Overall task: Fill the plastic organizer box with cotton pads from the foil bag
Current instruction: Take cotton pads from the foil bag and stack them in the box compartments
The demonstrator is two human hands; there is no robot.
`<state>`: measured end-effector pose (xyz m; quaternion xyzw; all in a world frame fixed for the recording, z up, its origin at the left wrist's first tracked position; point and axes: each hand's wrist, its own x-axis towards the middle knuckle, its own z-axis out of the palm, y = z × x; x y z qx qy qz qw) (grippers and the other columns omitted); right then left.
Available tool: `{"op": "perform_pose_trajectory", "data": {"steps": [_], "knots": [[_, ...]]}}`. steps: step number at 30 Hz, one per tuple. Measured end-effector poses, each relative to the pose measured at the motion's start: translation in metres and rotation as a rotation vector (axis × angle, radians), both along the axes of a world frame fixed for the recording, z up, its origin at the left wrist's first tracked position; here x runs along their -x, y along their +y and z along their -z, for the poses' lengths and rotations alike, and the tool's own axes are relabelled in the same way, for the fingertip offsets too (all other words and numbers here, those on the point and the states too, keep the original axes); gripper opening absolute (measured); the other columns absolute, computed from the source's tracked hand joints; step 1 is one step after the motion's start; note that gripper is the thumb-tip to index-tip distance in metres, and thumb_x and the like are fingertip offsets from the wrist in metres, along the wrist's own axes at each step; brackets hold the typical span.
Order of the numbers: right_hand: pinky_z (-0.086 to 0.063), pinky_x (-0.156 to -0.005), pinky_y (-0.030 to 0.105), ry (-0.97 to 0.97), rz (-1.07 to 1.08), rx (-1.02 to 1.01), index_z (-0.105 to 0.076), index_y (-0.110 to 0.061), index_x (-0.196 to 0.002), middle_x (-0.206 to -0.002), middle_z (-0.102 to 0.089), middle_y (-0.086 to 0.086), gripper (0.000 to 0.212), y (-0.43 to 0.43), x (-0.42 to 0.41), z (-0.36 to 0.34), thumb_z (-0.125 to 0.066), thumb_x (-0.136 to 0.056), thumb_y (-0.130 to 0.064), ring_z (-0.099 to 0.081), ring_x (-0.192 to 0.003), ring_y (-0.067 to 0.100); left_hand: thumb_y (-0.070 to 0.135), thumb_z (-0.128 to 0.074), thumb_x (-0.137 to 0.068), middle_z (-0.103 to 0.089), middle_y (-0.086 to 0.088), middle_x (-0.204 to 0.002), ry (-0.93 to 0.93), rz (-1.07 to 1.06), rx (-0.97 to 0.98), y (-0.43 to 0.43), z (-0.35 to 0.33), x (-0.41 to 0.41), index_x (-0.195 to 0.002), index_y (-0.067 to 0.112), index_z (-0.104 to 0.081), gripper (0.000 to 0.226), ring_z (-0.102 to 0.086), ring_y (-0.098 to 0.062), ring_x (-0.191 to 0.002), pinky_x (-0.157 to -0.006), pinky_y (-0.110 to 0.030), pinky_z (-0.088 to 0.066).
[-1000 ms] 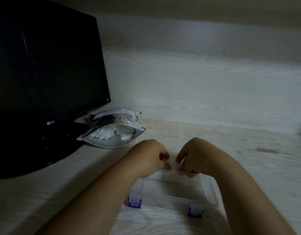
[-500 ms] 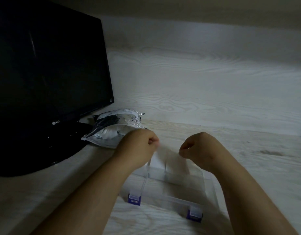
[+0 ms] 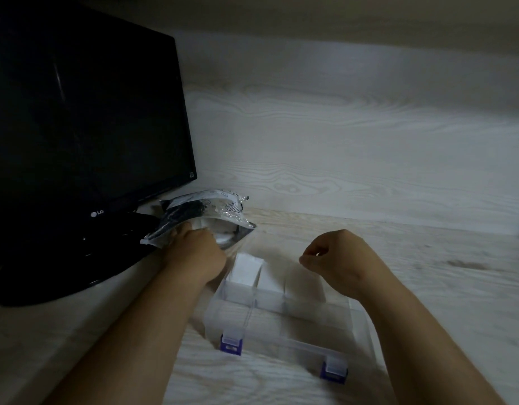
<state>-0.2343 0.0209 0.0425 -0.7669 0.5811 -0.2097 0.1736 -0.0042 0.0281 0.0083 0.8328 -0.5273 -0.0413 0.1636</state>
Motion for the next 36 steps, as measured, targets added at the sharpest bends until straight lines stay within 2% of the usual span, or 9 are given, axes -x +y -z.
{"op": "perform_pose_trajectory", "data": {"steps": [5,9,13,22,27,30,34,36], "knots": [[-0.044,-0.059,0.02,-0.001,-0.003,-0.001,-0.071,-0.026,-0.085,-0.081,-0.066,-0.011,0.01,0.0,-0.001,0.001,-0.064,-0.089,-0.033,-0.059,-0.071,0.002,0.025,-0.053,-0.089,-0.036,-0.019,-0.148,0.096,-0.011,-0.019,-0.001,0.0,0.0,-0.139,0.007,-0.046,0.054,-0.033,-0.032,-0.138,-0.112,-0.04,-0.034],[-0.047,-0.063,0.022,0.001,0.003,-0.007,-0.072,-0.025,-0.085,-0.083,-0.068,-0.008,0.011,0.0,-0.001,0.001,-0.065,-0.088,-0.034,-0.059,-0.071,0.003,0.025,-0.053,-0.092,-0.026,-0.022,-0.151,0.151,-0.016,-0.02,0.0,0.001,0.001,-0.138,0.003,-0.047,0.051,-0.029,-0.032,-0.139,-0.111,-0.037,-0.031],[-0.046,-0.061,0.022,-0.009,0.008,-0.013,-0.072,-0.024,-0.084,-0.08,-0.068,-0.008,0.012,0.0,0.0,0.001,-0.065,-0.087,-0.034,-0.06,-0.07,0.004,0.026,-0.055,-0.091,-0.021,-0.02,-0.151,0.167,-0.026,-0.002,0.0,0.001,0.0,-0.139,0.007,-0.046,0.053,-0.037,-0.034,-0.134,-0.109,-0.035,-0.032],[-0.054,-0.075,0.029,0.004,0.008,-0.023,-0.073,-0.025,-0.087,-0.084,-0.069,-0.008,0.015,0.001,-0.001,0.001,-0.065,-0.086,-0.038,-0.061,-0.078,0.006,0.027,-0.054,-0.093,-0.037,-0.017,-0.147,0.192,-0.008,0.027,0.0,0.004,-0.001,-0.138,0.008,-0.048,0.049,-0.039,-0.031,-0.135,-0.109,-0.032,-0.032],[-0.05,-0.068,0.026,0.007,0.01,-0.044,-0.073,-0.025,-0.086,-0.081,-0.068,-0.008,0.017,0.001,-0.001,0.001,-0.065,-0.086,-0.04,-0.06,-0.072,0.004,0.028,-0.055,-0.09,-0.034,-0.015,-0.151,0.148,-0.004,0.017,-0.005,0.009,-0.007,-0.14,0.01,-0.046,0.054,-0.029,-0.03,-0.14,-0.115,-0.037,-0.028],[-0.049,-0.066,0.025,0.006,0.007,-0.047,-0.073,-0.024,-0.086,-0.08,-0.068,-0.008,0.019,0.001,-0.001,0.001,-0.066,-0.086,-0.041,-0.061,-0.071,0.004,0.031,-0.056,-0.087,-0.035,-0.018,-0.149,0.129,-0.015,0.007,-0.007,0.011,-0.009,-0.136,0.012,-0.052,0.053,-0.033,-0.033,-0.138,-0.114,-0.04,-0.03],[-0.047,-0.063,0.024,0.006,0.002,-0.045,-0.073,-0.024,-0.087,-0.078,-0.067,-0.008,0.018,0.001,-0.001,0.001,-0.066,-0.087,-0.04,-0.06,-0.071,0.004,0.036,-0.054,-0.086,-0.035,-0.017,-0.149,0.133,-0.022,-0.004,-0.007,0.012,-0.008,-0.137,0.017,-0.051,0.054,-0.035,-0.035,-0.136,-0.114,-0.039,-0.029],[-0.047,-0.063,0.024,0.006,0.0,-0.049,-0.073,-0.024,-0.087,-0.079,-0.067,-0.009,0.018,0.001,-0.001,0.001,-0.065,-0.087,-0.041,-0.06,-0.071,0.004,0.038,-0.055,-0.084,-0.033,-0.017,-0.15,0.142,-0.04,0.0,-0.008,0.013,-0.009,-0.138,0.014,-0.048,0.06,-0.035,-0.035,-0.136,-0.114,-0.04,-0.029]]}}
